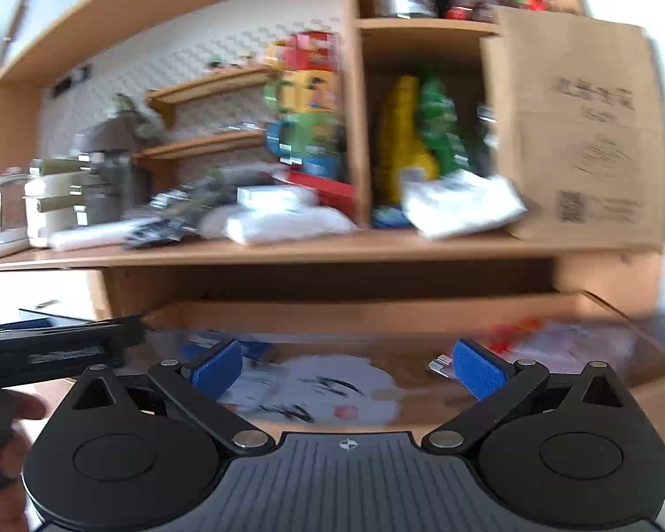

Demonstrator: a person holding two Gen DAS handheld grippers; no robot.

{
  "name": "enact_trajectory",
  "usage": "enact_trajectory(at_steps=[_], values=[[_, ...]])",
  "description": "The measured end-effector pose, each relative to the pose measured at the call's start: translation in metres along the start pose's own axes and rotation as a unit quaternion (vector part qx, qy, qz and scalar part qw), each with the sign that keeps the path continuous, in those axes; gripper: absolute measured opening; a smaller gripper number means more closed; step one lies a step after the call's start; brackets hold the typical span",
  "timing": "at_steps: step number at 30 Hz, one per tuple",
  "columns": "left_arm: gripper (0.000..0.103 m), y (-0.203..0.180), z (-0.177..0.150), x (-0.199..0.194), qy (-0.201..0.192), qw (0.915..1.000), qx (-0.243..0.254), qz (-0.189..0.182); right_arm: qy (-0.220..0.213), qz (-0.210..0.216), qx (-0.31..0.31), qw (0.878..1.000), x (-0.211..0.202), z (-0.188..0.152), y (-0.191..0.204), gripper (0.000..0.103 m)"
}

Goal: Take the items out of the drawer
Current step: 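Withdraw both tools back in front of the open drawer, then push the drawer front inward with both tools to close it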

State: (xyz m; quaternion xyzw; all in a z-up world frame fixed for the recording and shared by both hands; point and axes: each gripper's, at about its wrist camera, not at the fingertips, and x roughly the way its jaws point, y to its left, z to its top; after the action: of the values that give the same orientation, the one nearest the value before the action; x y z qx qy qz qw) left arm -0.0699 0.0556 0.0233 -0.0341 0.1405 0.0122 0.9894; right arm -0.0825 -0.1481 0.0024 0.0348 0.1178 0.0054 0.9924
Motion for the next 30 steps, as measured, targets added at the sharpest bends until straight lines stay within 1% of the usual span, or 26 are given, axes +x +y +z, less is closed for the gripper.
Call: enact_trajectory(at_steps=[3,6,8,10,15,19,22,25,27,30], values=[[0.103,0.004,-0.012,-0.007,0.012,0.9999,-0.007,-0.002,0.005,-0.010,0.004,1.000,-0.006,-0.012,-0.010,0.103],[0.103,0.004,-0.023,-0.011,0.022,0.9997,-0.006,-0.002,0.014,-0.030,0.000,0.999,-0.002,-0.022,-0.015,0.103],[0.103,0.001,-0.030,-0.006,0.032,0.9995,-0.007,-0.003,0.023,-0.042,-0.004,0.999,0.005,-0.028,-0.016,0.103],[0.103,-0.002,-0.034,0.000,0.037,0.9993,-0.005,0.000,0.024,-0.045,-0.005,0.999,0.009,-0.031,-0.018,0.103],[0.103,-0.009,-0.041,0.014,0.041,0.9991,-0.005,0.006,0.025,-0.050,-0.003,0.998,0.019,-0.036,-0.020,0.103],[0.103,-0.019,-0.046,0.018,0.024,0.9994,0.009,0.023,0.018,-0.042,0.011,0.999,0.023,-0.038,-0.024,0.103],[0.103,-0.028,-0.049,0.019,0.013,0.9995,0.029,0.008,0.008,-0.054,-0.001,0.999,0.024,-0.037,-0.020,0.103],[0.103,-0.036,-0.049,0.022,0.011,0.9992,0.037,-0.007,0.002,-0.063,-0.013,0.998,0.031,-0.035,-0.017,0.103],[0.103,-0.040,-0.049,0.024,0.011,0.9990,0.040,-0.019,0.004,-0.054,-0.016,0.998,0.033,-0.033,-0.017,0.103],[0.103,-0.045,-0.047,0.029,0.011,0.9987,0.041,-0.026,0.000,-0.055,-0.017,0.998,0.038,-0.033,-0.016,0.103]])
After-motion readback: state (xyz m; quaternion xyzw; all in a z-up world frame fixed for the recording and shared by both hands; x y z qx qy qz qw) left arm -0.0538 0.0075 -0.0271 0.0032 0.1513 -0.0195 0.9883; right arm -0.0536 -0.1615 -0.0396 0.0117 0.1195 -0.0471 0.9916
